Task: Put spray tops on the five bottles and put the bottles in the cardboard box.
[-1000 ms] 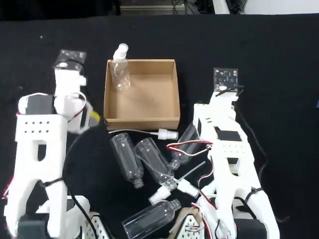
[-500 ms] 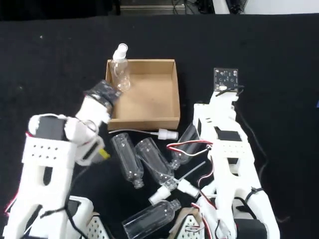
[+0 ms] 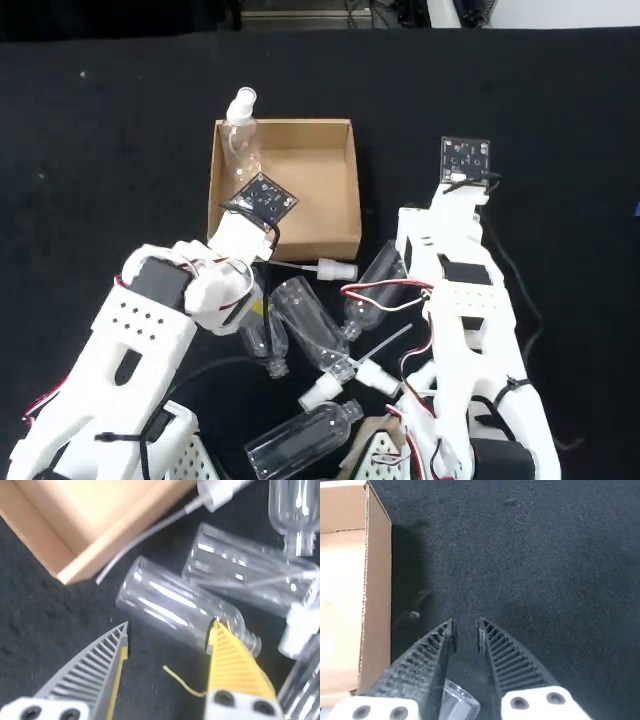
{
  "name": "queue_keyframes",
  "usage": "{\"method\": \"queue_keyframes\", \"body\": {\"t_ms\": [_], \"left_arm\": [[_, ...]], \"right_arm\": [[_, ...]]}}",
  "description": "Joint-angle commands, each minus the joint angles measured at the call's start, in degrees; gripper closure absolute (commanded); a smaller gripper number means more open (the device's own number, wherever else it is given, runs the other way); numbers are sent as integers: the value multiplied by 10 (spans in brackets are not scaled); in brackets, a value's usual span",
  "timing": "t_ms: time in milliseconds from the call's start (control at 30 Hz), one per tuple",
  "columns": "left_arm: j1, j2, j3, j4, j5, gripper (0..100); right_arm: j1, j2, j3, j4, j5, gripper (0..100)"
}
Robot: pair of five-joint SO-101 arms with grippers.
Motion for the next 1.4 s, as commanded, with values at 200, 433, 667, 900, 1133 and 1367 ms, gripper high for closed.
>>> {"method": "queue_keyframes", "body": {"t_ms": [200, 433, 667, 900, 1133, 1367], "left_arm": [[0, 1, 108, -113, 10, 759], [-10, 1, 143, -110, 11, 758], [-150, -24, 131, -99, 6, 758], [-240, -137, 118, -23, 5, 758], [-204, -207, 103, -5, 23, 758], [-141, -125, 118, -102, 173, 757]], "right_arm": [[11, 0, -9, -21, -3, 938], [11, 0, -9, -21, -4, 938], [11, 0, -3, -42, -4, 938], [11, 0, -3, -42, -4, 938], [11, 0, 2, -44, -4, 938], [11, 0, 2, -44, -4, 938]]}}
